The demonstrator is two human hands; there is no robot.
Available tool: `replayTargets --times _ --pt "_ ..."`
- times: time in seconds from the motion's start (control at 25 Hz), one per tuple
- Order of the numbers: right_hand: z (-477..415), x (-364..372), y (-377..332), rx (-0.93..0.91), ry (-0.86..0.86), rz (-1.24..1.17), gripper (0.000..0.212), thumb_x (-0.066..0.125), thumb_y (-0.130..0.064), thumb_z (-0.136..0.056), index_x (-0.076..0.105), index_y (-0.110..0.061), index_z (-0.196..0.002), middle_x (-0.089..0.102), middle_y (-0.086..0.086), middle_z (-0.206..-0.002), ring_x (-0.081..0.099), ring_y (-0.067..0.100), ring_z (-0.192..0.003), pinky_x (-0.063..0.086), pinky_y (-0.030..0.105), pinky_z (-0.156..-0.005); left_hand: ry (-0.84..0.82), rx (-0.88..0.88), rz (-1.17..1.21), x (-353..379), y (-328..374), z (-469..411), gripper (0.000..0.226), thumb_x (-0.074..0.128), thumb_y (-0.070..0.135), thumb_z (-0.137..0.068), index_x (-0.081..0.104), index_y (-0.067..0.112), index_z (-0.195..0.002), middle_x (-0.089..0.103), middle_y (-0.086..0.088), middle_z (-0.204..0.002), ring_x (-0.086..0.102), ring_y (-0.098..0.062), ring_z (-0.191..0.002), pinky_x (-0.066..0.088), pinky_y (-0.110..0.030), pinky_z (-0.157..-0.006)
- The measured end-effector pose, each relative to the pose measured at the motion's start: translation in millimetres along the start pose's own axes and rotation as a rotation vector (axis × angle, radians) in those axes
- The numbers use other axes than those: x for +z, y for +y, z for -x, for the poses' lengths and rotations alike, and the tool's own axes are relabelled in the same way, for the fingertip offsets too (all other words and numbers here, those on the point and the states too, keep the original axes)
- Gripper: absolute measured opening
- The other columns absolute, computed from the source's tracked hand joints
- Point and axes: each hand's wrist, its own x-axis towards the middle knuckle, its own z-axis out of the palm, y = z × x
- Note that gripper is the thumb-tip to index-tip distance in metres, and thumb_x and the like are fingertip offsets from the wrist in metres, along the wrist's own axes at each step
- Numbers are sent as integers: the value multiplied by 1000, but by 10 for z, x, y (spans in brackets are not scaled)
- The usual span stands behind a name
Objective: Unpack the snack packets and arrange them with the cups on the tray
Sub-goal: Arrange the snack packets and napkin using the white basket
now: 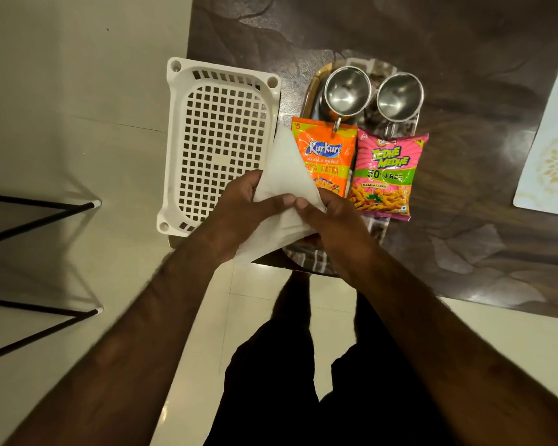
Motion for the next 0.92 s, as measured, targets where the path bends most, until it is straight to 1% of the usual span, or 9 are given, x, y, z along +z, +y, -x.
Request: replayTargets --times 0.12,0.16,0.28,0.4,0.52,0.68,0.76,0.84,0.92 --pt "2 -157 35 77 -5 -123 24 64 -27 -103 75 -19 -122 78 8 -127 73 31 -122 57 60 -106 -7 -6 -41 83 -8 -12 34 78 16 -84 65 17 -115 76 0 -108 74 -15 -97 59 -29 -80" --pt "12 -211 49 84 -8 -137 20 62 -23 -105 77 -19 -118 78 8 -125 73 31 -121 58 60 -106 -8 -8 -53 114 -17 -10 34 79 17 -82 66 19 -113 76 2 -106 74 -13 -96 59 -28 -80" --pt "65 -286 95 35 -28 -104 25 53 -8 -109 75 -17 -117 78 12 -126 73 31 -120 61 56 -101 -18 25 -69 257 -42 -2 44 85 21 -77 65 19 -117 76 2 -108 73 -11 -99 59 -29 -83" --pt "144 -347 119 83 -42 -207 29 51 -3 -106 76 -16 -110 78 9 -118 73 30 -114 61 51 -96 -29 56 -103 380 -29 29 46 86 22 -73 65 24 -113 75 8 -104 72 -2 -94 56 -19 -77" --pt "222 -545 226 158 -115 -235 27 59 -10 -98 77 -18 -118 79 6 -116 73 32 -108 60 50 -94 -149 50 -274 416 -46 32 42 89 21 -71 65 30 -104 72 10 -100 69 4 -89 52 -16 -73" --pt "356 -661 351 167 -57 -66 19 71 -15 -99 76 -22 -116 82 3 -111 77 28 -104 63 48 -87 -315 22 -588 527 -122 28 64 90 44 -59 62 28 -114 69 11 -108 66 -7 -101 56 -37 -87" --pt "383 -691 416 165 4 -23 22 73 -9 -98 74 -20 -117 81 8 -117 77 30 -109 66 49 -89 -407 33 -689 555 -98 22 63 90 45 -62 61 30 -116 68 17 -111 65 -3 -104 55 -30 -90" --pt "403 -764 487 215 83 -72 26 73 -6 -98 72 -15 -122 79 11 -122 75 33 -114 65 52 -92 -444 -42 -736 466 -26 -10 52 90 39 -67 64 26 -111 69 13 -107 69 -11 -97 59 -32 -77" --pt "430 -839 560 299 161 -201 34 72 -6 -98 69 -10 -132 77 11 -126 74 34 -117 66 49 -88 -342 -205 -595 300 28 -32 42 89 30 -72 65 20 -106 70 -4 -101 73 -25 -77 57 -36 -57"
